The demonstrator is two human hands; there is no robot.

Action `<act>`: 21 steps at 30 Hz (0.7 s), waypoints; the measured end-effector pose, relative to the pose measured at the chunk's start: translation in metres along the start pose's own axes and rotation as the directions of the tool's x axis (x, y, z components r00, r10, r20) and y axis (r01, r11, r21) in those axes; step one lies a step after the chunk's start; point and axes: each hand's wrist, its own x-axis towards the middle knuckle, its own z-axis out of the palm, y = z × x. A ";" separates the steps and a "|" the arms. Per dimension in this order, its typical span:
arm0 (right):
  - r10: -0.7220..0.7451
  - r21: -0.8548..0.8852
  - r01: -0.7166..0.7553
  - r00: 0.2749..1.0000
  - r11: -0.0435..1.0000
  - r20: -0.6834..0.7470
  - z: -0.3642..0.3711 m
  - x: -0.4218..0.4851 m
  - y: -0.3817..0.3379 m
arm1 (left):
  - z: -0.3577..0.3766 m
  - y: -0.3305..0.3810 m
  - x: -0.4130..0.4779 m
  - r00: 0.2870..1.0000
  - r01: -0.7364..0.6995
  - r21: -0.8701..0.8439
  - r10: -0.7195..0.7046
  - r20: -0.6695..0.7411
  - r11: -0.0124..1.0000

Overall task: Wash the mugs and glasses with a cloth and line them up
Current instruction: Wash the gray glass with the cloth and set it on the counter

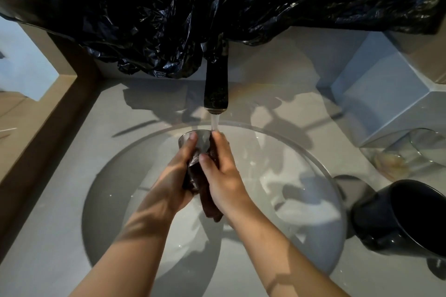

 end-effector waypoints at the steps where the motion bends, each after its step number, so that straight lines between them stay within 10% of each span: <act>1: -0.033 -0.006 0.033 0.999 0.999 -0.005 -0.003 0.003 -0.001 | -0.002 -0.001 0.000 1.000 0.017 -0.021 -0.016 0.026 1.000; 5: 0.215 0.362 -0.213 0.976 0.907 0.036 -0.024 0.023 -0.021 | 0.001 -0.003 -0.003 0.998 -0.025 0.030 0.023 0.055 0.999; 8: 0.284 0.310 -0.279 0.958 0.909 0.029 -0.020 0.022 -0.015 | 0.006 -0.003 0.001 0.992 -0.120 0.147 0.125 -0.023 0.982; 15: -0.222 -0.286 0.216 0.975 0.934 0.012 -0.007 -0.003 0.005 | 0.013 -0.007 0.000 0.999 0.051 -0.251 -0.047 0.024 0.967; 18: -0.055 0.057 0.056 0.998 0.997 -0.021 -0.020 0.018 -0.007 | 0.014 -0.008 -0.001 0.999 0.016 -0.191 -0.009 0.038 0.981; 21: 0.288 0.536 -0.273 0.956 0.799 0.059 -0.027 0.027 -0.010 | 0.021 -0.006 -0.003 0.998 -0.066 -0.140 0.066 -0.002 0.988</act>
